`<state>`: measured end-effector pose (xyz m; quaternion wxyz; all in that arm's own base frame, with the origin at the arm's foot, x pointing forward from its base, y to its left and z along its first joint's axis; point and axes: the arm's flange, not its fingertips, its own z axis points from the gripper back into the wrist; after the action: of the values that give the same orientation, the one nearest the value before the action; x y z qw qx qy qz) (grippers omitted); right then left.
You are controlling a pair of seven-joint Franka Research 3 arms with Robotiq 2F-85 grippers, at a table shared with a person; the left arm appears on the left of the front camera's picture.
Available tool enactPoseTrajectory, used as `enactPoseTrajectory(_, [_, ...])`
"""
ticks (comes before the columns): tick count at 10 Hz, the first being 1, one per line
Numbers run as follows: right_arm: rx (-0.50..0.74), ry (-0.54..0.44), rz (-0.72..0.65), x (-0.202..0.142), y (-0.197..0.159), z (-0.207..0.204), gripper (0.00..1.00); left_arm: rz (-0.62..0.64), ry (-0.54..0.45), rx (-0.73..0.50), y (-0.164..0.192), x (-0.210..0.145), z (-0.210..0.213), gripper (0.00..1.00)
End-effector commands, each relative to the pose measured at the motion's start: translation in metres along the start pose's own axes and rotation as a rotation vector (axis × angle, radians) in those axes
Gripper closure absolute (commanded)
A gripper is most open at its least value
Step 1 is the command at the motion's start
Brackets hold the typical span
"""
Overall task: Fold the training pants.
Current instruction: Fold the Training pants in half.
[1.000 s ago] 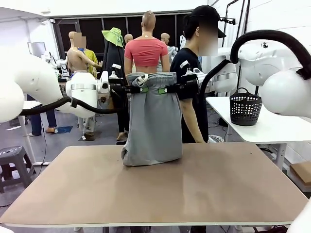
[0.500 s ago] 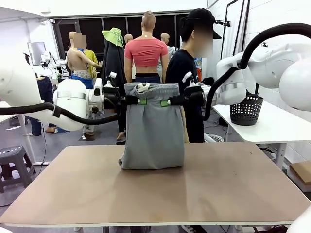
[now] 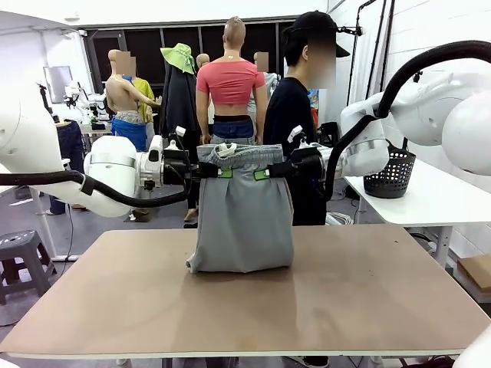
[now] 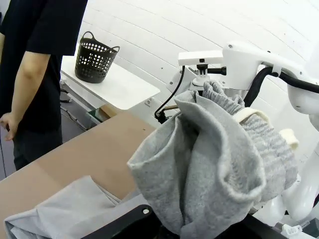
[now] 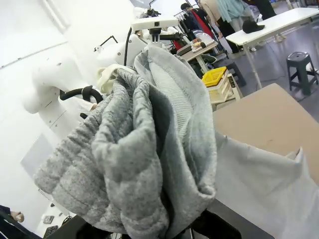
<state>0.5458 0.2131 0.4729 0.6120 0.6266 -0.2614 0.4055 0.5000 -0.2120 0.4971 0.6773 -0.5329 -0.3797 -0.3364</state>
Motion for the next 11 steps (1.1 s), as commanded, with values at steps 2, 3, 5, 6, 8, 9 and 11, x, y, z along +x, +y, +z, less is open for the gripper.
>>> enactPoseTrajectory(2, [0.000, 0.000, 0.000, 0.000, 0.000, 0.000, 1.00, 0.000, 0.000, 0.000, 0.000, 0.000, 0.000, 1.00])
enactPoseTrajectory(3, [0.018, -0.021, -0.031, -0.008, 0.008, -0.001, 1.00, 0.068, 0.009, 0.003, -0.012, -0.004, 0.004, 1.00])
enactPoseTrajectory(5, [0.028, -0.079, -0.135, -0.038, 0.010, -0.001, 1.00, 0.207, 0.016, 0.004, -0.019, -0.028, 0.009, 1.00])
enactPoseTrajectory(6, [0.032, -0.111, -0.194, -0.058, 0.010, -0.001, 1.00, 0.261, 0.017, 0.019, -0.021, -0.041, 0.011, 1.00])
enactPoseTrajectory(8, [0.021, -0.145, -0.286, -0.090, 0.006, -0.003, 1.00, 0.408, 0.034, -0.004, -0.024, -0.068, 0.009, 1.00])
enactPoseTrajectory(9, [0.027, -0.143, -0.334, -0.103, 0.004, -0.006, 1.00, 0.463, 0.050, -0.008, -0.026, -0.084, 0.008, 1.00])
enactPoseTrajectory(11, [0.033, -0.105, -0.435, -0.125, 0.006, -0.010, 1.00, 0.548, 0.070, -0.015, -0.023, -0.110, 0.011, 1.00])
